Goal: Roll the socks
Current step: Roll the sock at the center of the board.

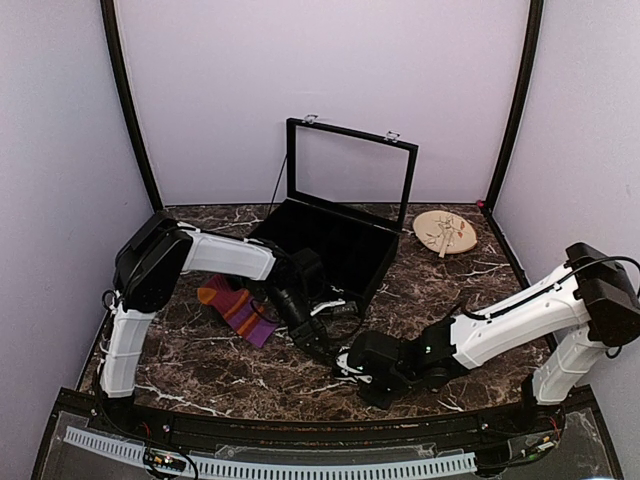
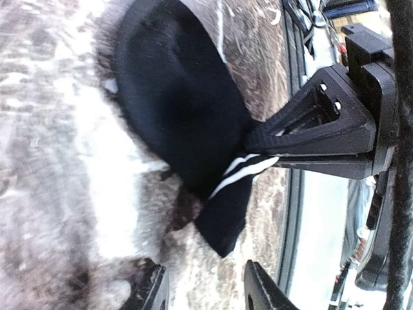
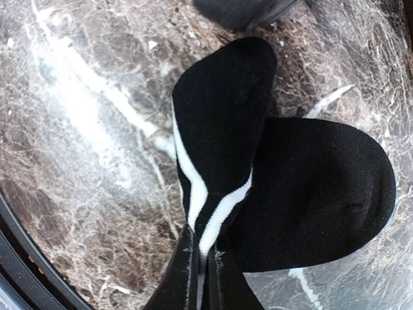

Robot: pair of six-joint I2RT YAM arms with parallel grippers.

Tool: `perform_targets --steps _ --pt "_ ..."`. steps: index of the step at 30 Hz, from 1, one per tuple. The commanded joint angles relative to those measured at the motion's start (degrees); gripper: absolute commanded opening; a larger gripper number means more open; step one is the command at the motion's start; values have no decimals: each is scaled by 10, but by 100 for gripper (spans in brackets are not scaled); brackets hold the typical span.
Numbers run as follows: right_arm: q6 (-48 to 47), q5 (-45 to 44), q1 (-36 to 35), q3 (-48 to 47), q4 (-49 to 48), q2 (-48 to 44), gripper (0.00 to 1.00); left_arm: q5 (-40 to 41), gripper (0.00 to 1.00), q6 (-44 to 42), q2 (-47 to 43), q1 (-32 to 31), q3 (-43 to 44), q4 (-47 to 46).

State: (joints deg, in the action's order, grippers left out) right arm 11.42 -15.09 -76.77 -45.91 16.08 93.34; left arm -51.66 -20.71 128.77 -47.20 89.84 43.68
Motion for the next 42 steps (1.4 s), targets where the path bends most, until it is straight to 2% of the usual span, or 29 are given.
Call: perform_targets --steps 1,14,22,31,36,42 --pt "22 30 10 15 -12 -16 2 85 42 36 -29 9 -47 -85" --pt "63 148 78 46 -68 -73 2 212 42 114 -151 11 -205 -311" --pt "96 248 133 58 -89 -67 3 214 41 132 -232 6 -318 -468" --pt "149 364 182 92 -144 -62 3 254 41 95 -276 -40 -373 -553" --pt "171 403 196 103 -168 -57 3 298 47 43 -292 -84 -399 -593" --pt "179 426 210 106 -167 -51 3 324 49 -12 -293 -116 -405 -603"
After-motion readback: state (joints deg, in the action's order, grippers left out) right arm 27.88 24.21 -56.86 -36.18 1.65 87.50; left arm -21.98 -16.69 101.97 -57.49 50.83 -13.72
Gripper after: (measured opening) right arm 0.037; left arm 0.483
